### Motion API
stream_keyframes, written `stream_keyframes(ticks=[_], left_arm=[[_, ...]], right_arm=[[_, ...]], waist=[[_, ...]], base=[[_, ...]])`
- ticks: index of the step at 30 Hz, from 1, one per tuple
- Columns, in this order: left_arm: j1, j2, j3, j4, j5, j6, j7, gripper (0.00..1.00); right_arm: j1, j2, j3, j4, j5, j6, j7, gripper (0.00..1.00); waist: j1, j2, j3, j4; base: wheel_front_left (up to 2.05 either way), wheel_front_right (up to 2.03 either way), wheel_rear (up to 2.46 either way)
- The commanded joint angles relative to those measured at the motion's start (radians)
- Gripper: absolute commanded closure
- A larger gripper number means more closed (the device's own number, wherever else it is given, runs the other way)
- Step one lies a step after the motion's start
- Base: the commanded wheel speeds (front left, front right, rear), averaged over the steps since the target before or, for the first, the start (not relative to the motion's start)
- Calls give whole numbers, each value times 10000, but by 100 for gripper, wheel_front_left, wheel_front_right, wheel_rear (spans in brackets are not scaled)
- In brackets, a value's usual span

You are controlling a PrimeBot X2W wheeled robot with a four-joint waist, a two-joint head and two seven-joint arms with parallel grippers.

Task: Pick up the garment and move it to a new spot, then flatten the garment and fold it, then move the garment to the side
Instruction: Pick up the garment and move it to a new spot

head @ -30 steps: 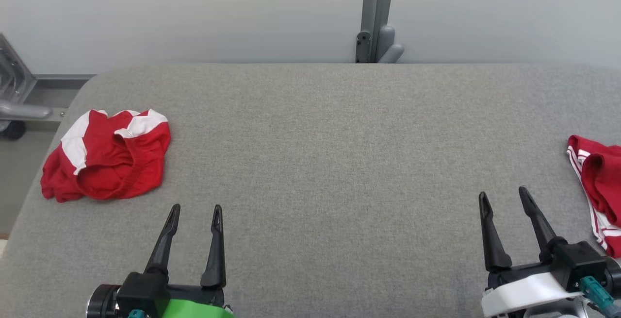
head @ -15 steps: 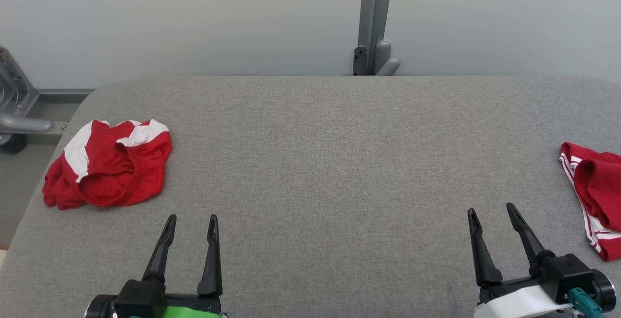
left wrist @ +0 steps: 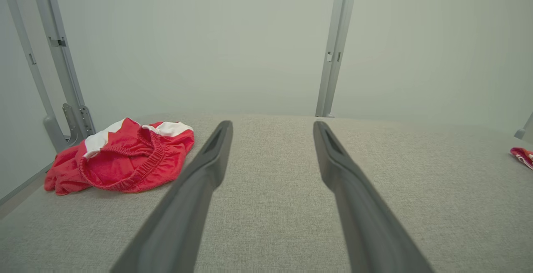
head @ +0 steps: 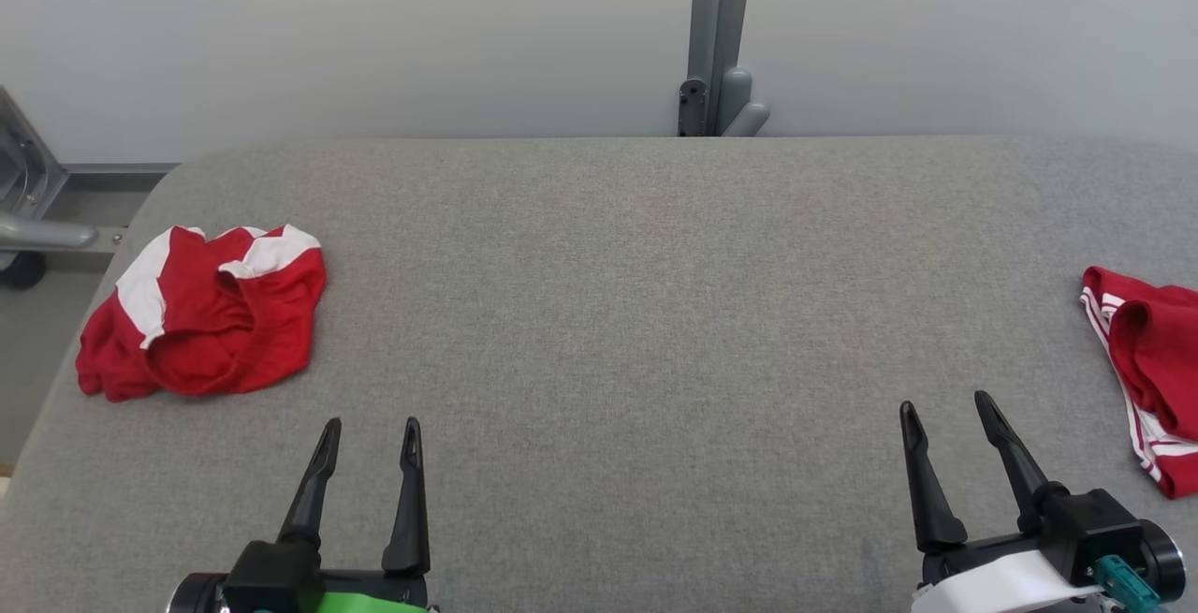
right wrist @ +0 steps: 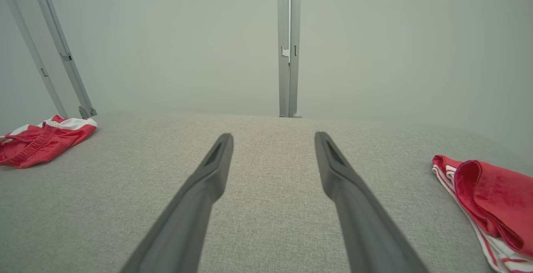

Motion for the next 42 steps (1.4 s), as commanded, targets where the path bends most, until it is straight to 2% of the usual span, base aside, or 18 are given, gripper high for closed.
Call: stream_keyframes(ticks=[1,6,18,22,28,36,42], left_arm=[[-65,0,11,30,-50,41,-31,0],[-241,0,-45,21,-152,132,-31,0],[-446,3,-155,-133,-512,418,-31,0],[-459,1,-134,-150,-565,520,-31,0],[-553,1,-202,-214,-682,613,-31,0],[-602,2,-186,-393,-847,855,-31,0],[-876,1,-219,-221,-898,749,-31,0]], right_arm=[[13,-10,-18,-23,47,-15,-39,0],[4,-1,-88,-45,55,-15,-39,0],[-315,-20,13,0,-5,-15,-39,0],[-424,-46,62,25,16,-15,-39,0],[-510,-89,92,43,50,-15,-41,0],[-861,-241,386,262,135,-15,-39,0],[-888,-304,445,315,164,-15,-39,0]], waist=[[1,0,62,119],[1,0,226,756],[1,0,570,3119],[1,0,656,3721],[1,0,856,4300],[1,0,1133,4417],[1,0,1196,4402]], base=[[0,0,0],[0,0,0],[0,0,0],[0,0,0],[0,0,0],[0,0,0],[0,0,0]])
